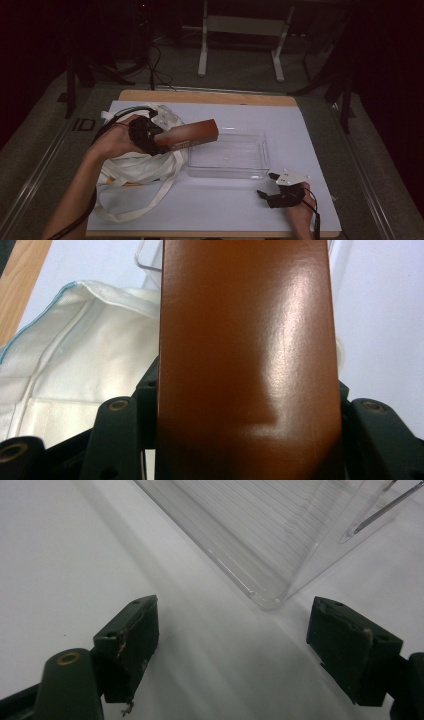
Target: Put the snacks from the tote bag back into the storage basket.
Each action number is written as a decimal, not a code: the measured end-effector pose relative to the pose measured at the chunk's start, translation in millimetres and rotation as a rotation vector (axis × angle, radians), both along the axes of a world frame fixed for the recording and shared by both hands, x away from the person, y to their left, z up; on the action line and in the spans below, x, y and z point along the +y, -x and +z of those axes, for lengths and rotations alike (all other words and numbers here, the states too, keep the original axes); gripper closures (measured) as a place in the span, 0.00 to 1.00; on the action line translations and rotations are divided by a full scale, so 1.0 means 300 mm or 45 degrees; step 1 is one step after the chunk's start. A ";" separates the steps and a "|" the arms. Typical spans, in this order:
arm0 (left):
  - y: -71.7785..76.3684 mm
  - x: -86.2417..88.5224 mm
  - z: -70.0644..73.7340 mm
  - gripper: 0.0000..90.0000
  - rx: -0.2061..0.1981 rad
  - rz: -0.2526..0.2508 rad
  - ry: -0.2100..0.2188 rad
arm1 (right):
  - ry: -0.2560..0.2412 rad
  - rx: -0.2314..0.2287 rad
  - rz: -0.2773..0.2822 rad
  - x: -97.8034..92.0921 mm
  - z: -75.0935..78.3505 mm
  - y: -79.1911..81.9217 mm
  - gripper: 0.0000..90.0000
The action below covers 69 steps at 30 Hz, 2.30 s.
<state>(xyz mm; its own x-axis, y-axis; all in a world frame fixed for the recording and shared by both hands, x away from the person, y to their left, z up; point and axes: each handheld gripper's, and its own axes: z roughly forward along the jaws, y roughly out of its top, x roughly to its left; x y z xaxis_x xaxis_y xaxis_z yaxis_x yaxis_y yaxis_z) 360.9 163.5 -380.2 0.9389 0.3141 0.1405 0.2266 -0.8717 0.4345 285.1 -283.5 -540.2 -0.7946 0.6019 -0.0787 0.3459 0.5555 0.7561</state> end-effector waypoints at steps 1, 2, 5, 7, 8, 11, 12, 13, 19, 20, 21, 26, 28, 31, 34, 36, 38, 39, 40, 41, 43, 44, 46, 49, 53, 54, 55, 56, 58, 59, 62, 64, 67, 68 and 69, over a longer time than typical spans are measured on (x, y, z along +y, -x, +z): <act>-0.001 -0.002 0.001 0.48 -0.002 -0.010 0.001 | 0.001 0.002 0.000 0.000 0.000 0.000 0.23; -0.002 -0.003 0.001 0.48 0.000 -0.018 0.006 | 0.000 0.001 0.000 0.000 0.000 0.000 0.23; -0.006 -0.011 0.000 0.48 0.002 -0.032 0.006 | 0.001 0.001 0.000 0.000 0.000 0.000 0.23; -0.008 -0.017 0.000 0.48 0.004 -0.039 0.000 | 0.001 0.002 0.000 0.000 0.000 0.000 0.23; -0.009 -0.020 0.000 0.48 0.005 -0.040 0.002 | 0.001 0.002 0.000 0.000 0.000 0.000 0.23; -0.013 -0.027 0.004 0.49 0.005 -0.053 0.005 | 0.001 0.001 0.000 0.000 0.000 0.000 0.23; -0.012 -0.030 0.004 0.48 0.006 -0.053 0.010 | 0.001 0.001 0.000 0.000 0.000 0.000 0.23; -0.013 -0.032 0.005 0.48 0.009 -0.056 0.012 | 0.001 0.000 0.000 0.000 0.000 0.000 0.23; -0.018 -0.045 0.007 0.48 0.011 -0.077 0.015 | 0.001 0.000 0.001 0.000 0.000 0.000 0.23; -0.022 -0.047 0.009 0.48 0.015 -0.081 0.017 | 0.001 0.000 0.000 0.000 0.000 0.000 0.23; -0.024 -0.048 0.009 0.48 0.017 -0.082 0.018 | 0.001 0.000 0.000 0.000 0.000 0.000 0.23; -0.028 -0.056 0.012 0.48 0.028 -0.103 0.026 | 0.001 0.001 0.001 0.000 0.000 0.000 0.23; -0.030 -0.060 0.014 0.48 0.025 -0.112 0.026 | 0.001 0.000 0.001 0.000 0.000 0.000 0.23; -0.034 -0.066 0.017 0.48 0.026 -0.118 0.020 | 0.002 0.000 0.001 0.001 0.000 0.000 0.23; -0.036 -0.073 0.019 0.48 0.028 -0.123 0.018 | 0.003 0.000 0.001 0.000 0.000 0.000 0.23; -0.038 -0.076 0.022 0.48 0.026 -0.128 0.015 | 0.002 0.002 0.000 0.000 0.000 0.000 0.23; -0.040 -0.080 0.026 0.48 0.025 -0.134 0.016 | 0.002 0.002 0.001 0.000 0.000 0.000 0.23; -0.041 -0.082 0.028 0.48 0.024 -0.137 0.017 | 0.002 0.002 0.001 0.000 0.000 0.000 0.23; -0.041 -0.084 0.029 0.48 0.025 -0.139 0.019 | 0.003 0.001 0.001 0.000 0.000 0.000 0.23; -0.041 -0.087 0.030 0.48 0.025 -0.145 0.019 | 0.003 0.002 0.001 0.001 0.000 0.000 0.23; -0.041 -0.094 0.032 0.48 0.027 -0.156 0.015 | 0.002 0.002 0.001 0.000 0.000 0.000 0.23; -0.042 -0.097 0.033 0.48 0.027 -0.161 0.012 | 0.002 0.002 0.001 0.000 0.000 0.000 0.23; -0.042 -0.104 0.034 0.49 0.026 -0.165 0.012 | 0.001 0.003 0.000 0.001 0.000 0.001 0.23; -0.046 -0.114 0.035 0.48 0.030 -0.170 0.014 | 0.003 0.003 0.001 0.001 0.000 0.001 0.23; -0.050 -0.126 0.037 0.48 0.030 -0.175 0.008 | 0.004 0.004 0.002 0.001 0.000 0.000 0.23; -0.050 -0.129 0.037 0.48 0.030 -0.175 0.010 | 0.004 0.004 0.002 0.001 0.000 0.000 0.23; -0.051 -0.132 0.037 0.49 0.034 -0.180 0.009 | 0.004 0.004 0.002 0.001 0.000 0.000 0.23; -0.051 -0.135 0.038 0.48 0.033 -0.182 0.008 | 0.004 0.004 0.002 0.001 0.000 0.000 0.23; -0.052 -0.141 0.037 0.48 0.036 -0.190 0.011 | 0.004 0.004 0.002 0.001 0.000 0.000 0.23; -0.052 -0.145 0.037 0.48 0.037 -0.194 0.006 | 0.004 0.003 0.002 0.001 0.000 0.000 0.23; -0.053 -0.156 0.034 0.48 0.039 -0.202 -0.006 | 0.005 0.003 0.003 0.001 0.000 0.000 0.23; -0.053 -0.163 0.032 0.48 0.042 -0.211 -0.005 | 0.005 0.001 0.004 0.001 0.000 -0.001 0.23; -0.055 -0.177 0.032 0.48 0.040 -0.224 -0.020 | 0.006 0.000 0.005 0.001 0.000 -0.001 0.23; -0.056 -0.181 0.031 0.48 0.041 -0.227 -0.020 | 0.006 -0.001 0.006 0.001 0.000 -0.001 0.23; -0.056 -0.185 0.030 0.48 0.040 -0.230 -0.020 | 0.006 -0.001 0.006 0.001 0.000 -0.001 0.23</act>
<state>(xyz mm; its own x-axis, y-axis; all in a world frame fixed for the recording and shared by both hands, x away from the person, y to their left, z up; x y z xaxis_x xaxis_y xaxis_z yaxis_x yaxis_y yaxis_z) 377.5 108.0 -371.3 0.9839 0.1381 0.1136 0.0791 -0.9059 0.4160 285.5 -283.3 -540.3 -0.7975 0.5977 -0.0820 0.3426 0.5606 0.7539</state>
